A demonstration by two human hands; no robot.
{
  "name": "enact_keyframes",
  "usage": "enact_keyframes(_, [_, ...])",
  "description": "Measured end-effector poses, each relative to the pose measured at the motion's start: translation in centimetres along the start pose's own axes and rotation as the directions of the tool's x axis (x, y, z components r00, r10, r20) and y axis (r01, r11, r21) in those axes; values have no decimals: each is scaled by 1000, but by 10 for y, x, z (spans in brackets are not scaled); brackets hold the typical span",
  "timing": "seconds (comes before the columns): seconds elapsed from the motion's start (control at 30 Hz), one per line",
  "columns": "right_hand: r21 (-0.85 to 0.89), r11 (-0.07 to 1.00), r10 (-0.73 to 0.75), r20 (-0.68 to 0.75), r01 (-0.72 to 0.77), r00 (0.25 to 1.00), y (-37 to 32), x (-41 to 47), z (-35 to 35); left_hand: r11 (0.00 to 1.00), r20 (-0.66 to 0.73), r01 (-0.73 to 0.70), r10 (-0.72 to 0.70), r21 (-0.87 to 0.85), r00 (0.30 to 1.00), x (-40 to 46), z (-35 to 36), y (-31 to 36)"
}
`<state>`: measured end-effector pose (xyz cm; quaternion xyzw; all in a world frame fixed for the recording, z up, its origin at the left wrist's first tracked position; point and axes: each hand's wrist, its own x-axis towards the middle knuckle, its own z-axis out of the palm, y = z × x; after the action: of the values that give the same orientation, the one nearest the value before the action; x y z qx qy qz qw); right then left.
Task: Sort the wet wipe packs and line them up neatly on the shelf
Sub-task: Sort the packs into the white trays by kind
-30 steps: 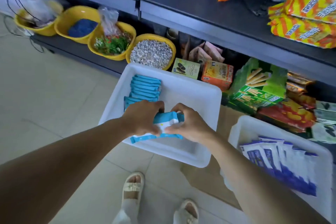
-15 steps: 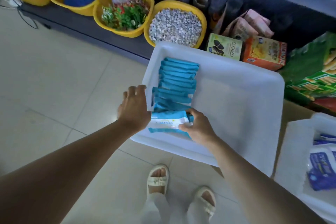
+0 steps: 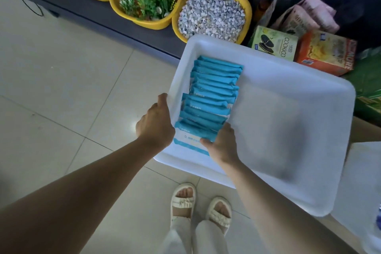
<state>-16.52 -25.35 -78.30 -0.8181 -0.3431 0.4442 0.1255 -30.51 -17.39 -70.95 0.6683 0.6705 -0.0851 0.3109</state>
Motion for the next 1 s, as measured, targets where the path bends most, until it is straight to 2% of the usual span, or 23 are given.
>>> enact_keyframes(0.13, [-135,986,-103,-21,99,994,-4,7,0,1000,-15,-13,13,17,1000,0,3,-2])
enact_keyframes(0.27, [-297,951,-66,67,83,996,3,7,-9,1000,-4,-8,8,24,1000,-2,0,0])
enact_keyframes(0.37, [-322,942,-82,68,100,994,-2,-1,-27,999,63,-2,0,36,998,-5,-8,5])
enact_keyframes(0.47, [-347,921,-184,20,179,983,-15,-15,-55,998,91,-18,12,63,996,-13,-22,15])
enact_keyframes(0.6, [-497,806,-363,14,322,932,-46,-43,-107,989,75,-108,100,98,992,-30,-56,43])
enact_keyframes(0.7, [-578,728,-449,3,368,893,-80,-71,-155,973,123,-216,204,85,971,-45,-97,74])
enact_keyframes(0.8, [-636,676,-495,-18,372,869,-116,-105,-209,945,129,-315,302,93,945,-64,-144,106])
enact_keyframes(1.0, [-719,624,-555,-132,306,821,-174,-187,-321,869,27,-477,477,131,878,-120,-244,174])
